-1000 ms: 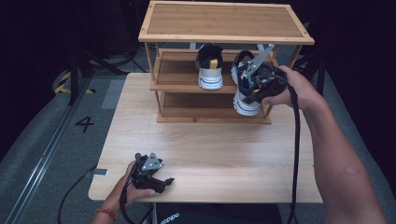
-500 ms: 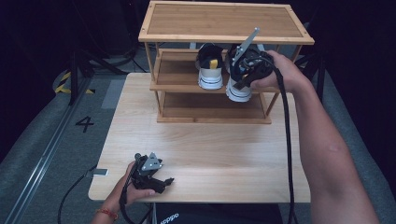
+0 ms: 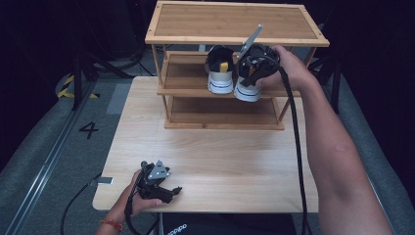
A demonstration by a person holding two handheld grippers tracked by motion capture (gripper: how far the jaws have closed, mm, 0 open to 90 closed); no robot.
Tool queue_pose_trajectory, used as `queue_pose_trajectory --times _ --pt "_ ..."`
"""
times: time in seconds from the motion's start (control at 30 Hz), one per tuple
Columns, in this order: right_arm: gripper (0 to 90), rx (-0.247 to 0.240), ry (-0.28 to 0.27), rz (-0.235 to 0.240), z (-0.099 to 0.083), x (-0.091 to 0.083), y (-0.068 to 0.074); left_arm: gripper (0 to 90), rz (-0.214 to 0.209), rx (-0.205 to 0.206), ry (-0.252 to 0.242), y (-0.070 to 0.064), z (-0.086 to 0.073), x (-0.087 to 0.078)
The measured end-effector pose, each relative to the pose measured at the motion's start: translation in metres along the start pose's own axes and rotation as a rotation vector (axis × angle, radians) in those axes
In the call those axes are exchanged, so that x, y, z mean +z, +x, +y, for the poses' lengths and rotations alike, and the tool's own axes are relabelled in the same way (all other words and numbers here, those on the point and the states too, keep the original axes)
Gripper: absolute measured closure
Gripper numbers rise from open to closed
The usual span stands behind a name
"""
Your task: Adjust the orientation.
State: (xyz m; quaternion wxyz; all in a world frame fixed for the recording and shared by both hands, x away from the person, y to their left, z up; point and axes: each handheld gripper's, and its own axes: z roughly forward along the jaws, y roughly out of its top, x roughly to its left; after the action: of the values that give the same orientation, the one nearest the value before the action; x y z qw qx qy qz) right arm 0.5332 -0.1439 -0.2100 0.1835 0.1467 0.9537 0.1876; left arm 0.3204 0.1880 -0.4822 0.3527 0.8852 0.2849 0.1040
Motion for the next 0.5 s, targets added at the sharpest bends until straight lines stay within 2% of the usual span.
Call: queue_pose_trajectory --times 0.07,0.13,0.33,0.5 --pt "51.1 0.022 -0.004 -0.026 0.000 -0.001 0.002 15.8 0.000 -0.002 -0.001 0.000 0.000 0.000" --pt "50.8 0.016 -0.019 -0.026 -0.002 -0.003 0.003 15.8 0.000 -0.001 -0.001 0.000 0.000 0.000" --pt "47.4 0.022 -0.044 -0.066 -0.006 -0.008 0.008 15.8 0.000 -0.001 -0.001 0.000 0.000 0.000" --pt "46.0 0.068 -0.161 -0.090 -0.015 -0.025 0.013 15.8 0.000 -0.002 -0.001 0.000 0.000 0.000"
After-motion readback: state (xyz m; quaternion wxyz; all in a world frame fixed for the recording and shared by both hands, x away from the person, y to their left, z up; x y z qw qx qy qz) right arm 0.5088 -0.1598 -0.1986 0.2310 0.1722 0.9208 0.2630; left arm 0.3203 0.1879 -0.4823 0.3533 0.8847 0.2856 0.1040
